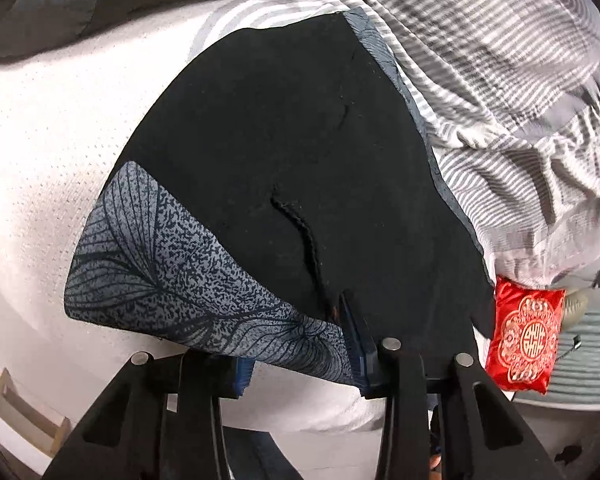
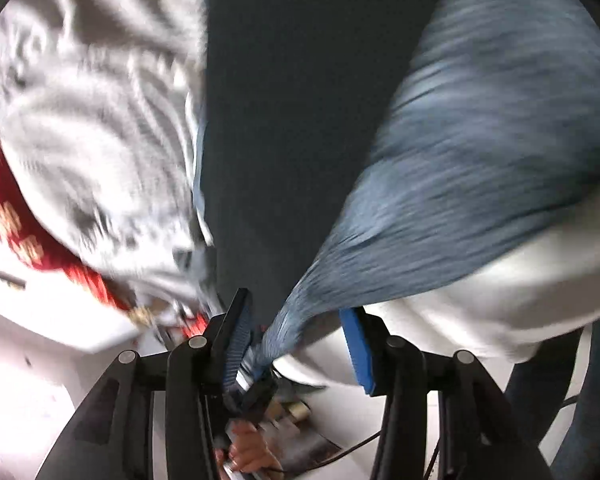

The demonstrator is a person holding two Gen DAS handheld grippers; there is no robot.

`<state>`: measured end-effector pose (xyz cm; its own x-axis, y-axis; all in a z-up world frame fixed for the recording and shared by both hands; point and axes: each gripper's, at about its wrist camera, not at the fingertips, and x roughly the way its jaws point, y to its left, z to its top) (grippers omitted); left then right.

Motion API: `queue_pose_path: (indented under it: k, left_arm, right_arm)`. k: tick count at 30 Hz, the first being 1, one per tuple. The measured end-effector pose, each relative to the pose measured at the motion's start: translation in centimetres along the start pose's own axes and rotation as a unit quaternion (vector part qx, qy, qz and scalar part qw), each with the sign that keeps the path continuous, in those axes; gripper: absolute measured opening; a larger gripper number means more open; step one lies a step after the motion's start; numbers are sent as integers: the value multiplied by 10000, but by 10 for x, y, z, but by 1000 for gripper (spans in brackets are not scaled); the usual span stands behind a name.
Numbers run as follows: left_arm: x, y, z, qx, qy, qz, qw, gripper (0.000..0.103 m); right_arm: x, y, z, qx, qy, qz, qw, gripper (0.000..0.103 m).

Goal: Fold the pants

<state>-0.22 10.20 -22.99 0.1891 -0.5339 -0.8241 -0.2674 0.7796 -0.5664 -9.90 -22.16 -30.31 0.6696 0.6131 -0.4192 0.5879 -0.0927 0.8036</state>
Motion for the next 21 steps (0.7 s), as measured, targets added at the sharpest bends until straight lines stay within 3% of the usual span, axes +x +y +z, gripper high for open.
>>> queue_pose_path:
  k: [1, 3, 4, 8, 14, 21]
  left_arm:
    - [0, -2, 0, 90, 10, 82, 9999, 34]
    - [-2, -3, 1, 197, 35, 110, 9997, 29]
    - [-3, -3, 2, 248, 40, 172, 9995, 24]
    - [-14, -8, 4, 393, 68, 108, 9991, 21]
    - [-38, -41, 14, 792, -16, 13, 9969, 21]
    - [-46, -97, 57, 1058, -186, 32, 9942, 21]
  right_arm:
    - [-6, -6, 3, 151, -114, 127, 9997, 50]
    - [-12, -9, 8, 313, -217, 278, 9989, 29]
    - [-14, -9, 10, 357, -264, 287, 9986, 2]
    - [-23, 24, 11, -222, -362, -141, 9990, 3]
    - [-35, 90, 19, -1105, -265, -376, 9928, 3]
    - [-20, 165, 58, -1759, 81, -788, 9812, 3]
